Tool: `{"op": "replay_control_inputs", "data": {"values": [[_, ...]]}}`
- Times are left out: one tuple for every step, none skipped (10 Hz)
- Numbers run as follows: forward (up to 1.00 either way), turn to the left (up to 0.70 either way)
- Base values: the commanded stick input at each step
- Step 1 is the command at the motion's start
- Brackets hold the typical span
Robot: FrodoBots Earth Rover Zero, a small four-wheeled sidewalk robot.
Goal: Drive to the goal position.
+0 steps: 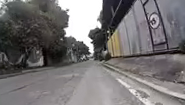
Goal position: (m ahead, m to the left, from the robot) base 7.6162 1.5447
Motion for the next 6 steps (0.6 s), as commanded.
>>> {"op": "replay_control_inputs", "data": {"values": [[1.00, 0.00], [1.00, 0.00], [1.00, 0.00], [1.00, 0.00], [1.00, 0.00], [1.00, 0.00]]}}
